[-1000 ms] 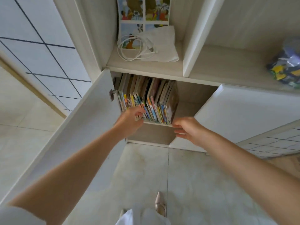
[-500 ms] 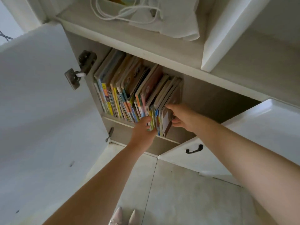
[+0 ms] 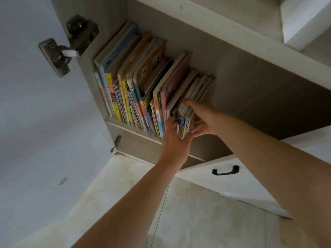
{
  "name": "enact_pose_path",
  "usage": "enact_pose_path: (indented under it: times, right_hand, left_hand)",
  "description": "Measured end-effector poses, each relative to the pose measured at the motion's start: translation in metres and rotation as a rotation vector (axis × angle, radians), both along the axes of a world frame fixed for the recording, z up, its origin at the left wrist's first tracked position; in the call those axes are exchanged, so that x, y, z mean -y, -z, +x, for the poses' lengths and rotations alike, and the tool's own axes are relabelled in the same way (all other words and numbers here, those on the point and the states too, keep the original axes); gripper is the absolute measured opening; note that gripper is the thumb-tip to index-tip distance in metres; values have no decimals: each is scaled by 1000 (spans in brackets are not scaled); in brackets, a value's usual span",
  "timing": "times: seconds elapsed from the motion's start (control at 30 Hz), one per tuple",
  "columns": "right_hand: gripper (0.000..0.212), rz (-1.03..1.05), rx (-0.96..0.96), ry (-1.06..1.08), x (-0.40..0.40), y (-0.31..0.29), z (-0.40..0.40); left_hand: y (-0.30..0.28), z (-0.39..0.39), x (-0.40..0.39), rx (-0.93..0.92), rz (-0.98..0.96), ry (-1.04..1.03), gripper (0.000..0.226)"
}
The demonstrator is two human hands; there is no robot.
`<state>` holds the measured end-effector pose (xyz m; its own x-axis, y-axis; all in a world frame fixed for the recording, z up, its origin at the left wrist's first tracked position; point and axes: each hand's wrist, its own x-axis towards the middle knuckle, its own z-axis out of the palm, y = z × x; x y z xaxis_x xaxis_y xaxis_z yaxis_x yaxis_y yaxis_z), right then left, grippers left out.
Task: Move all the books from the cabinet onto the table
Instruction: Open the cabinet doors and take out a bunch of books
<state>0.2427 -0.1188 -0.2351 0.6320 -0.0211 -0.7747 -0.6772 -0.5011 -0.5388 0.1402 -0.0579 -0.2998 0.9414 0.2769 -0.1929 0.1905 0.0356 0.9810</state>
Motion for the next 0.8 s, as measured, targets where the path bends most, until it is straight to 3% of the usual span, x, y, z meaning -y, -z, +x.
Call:
enact_pose_path:
  times: [0.13, 0.27, 0.37, 0.53, 0.8]
  right_hand:
    - [32, 1, 29, -26, 13, -4, -4]
    - [29, -51, 62, -14, 24, -13, -2]
    - [22, -26, 64, 14, 25, -18, 2]
    - [56, -52, 77, 33, 19, -12, 4]
    - [45, -125, 215, -6, 29, -1, 6]
  left_hand:
    - [10, -1, 9, 49, 121, -6, 55]
    - [21, -1, 15, 43, 242, 20, 57]
    - [27, 2, 16, 44, 229, 97, 61]
    - [32, 16, 20, 68, 234, 81, 61]
    - [55, 32, 24, 132, 491, 172, 77]
